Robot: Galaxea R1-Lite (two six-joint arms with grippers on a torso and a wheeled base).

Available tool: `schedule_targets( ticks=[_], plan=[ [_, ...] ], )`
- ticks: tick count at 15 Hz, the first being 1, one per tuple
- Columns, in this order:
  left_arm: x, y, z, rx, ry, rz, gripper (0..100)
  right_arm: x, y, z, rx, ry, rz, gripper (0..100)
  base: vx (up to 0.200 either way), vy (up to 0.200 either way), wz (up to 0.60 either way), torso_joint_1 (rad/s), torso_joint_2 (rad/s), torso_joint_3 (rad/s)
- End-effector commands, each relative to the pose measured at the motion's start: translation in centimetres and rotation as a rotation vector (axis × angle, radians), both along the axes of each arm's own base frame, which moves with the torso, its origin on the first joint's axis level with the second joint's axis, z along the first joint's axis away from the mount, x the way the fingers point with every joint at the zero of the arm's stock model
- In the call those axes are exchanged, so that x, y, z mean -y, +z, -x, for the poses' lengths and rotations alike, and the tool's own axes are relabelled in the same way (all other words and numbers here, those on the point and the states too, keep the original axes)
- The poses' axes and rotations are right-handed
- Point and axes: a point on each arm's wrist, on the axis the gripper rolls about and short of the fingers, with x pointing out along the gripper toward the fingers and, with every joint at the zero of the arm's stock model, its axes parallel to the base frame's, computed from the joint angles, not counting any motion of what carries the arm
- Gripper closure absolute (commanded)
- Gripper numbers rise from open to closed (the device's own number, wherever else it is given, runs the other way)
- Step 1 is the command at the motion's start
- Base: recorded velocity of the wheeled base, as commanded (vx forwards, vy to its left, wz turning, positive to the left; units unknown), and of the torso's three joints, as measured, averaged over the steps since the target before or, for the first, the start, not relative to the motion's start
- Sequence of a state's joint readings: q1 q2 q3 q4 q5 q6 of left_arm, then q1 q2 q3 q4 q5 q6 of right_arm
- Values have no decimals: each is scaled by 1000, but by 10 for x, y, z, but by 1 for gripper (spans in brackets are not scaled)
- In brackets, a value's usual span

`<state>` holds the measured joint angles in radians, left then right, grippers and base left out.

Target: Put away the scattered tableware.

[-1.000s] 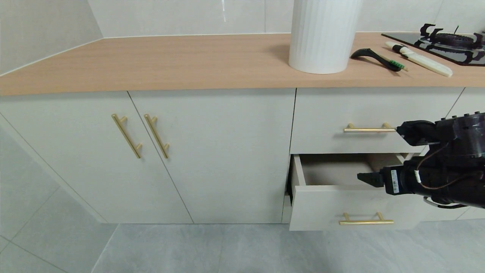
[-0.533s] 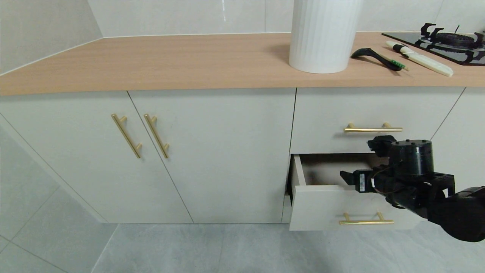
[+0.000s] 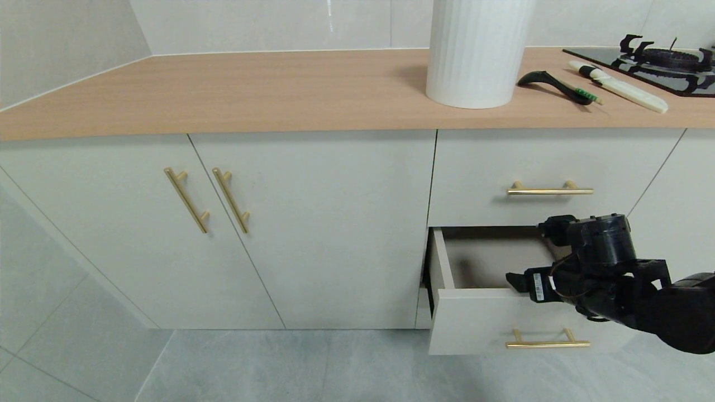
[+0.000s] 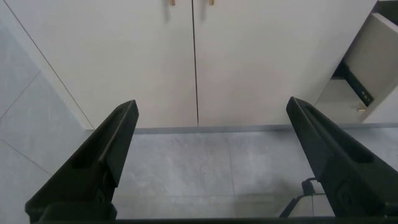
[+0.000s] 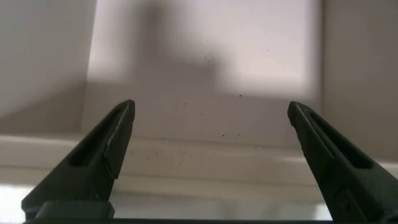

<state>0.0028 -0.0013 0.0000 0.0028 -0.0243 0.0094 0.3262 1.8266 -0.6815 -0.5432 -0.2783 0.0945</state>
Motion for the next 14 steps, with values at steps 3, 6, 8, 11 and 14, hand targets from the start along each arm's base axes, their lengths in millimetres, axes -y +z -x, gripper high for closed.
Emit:
schedule_targets(
  ticks=[3,6,8,11,14],
  plan=[
    [0,0,0,0,0,0,0,4,21,11,-24,4,0,0,0,0,0,0,0,0],
    [0,0,0,-2,0,0,0,7,29,23,-113,23,17,0,0,0,0,0,0,0],
    [0,0,0,-2,0,0,0,9,32,30,-173,39,29,0,0,0,0,0,0,0],
    [0,0,0,-2,0,0,0,10,31,35,-218,47,46,0,0,0,0,0,0,0],
    [0,0,0,-2,0,0,0,13,34,47,-294,80,105,0,0,0,0,0,0,0]
  ],
)
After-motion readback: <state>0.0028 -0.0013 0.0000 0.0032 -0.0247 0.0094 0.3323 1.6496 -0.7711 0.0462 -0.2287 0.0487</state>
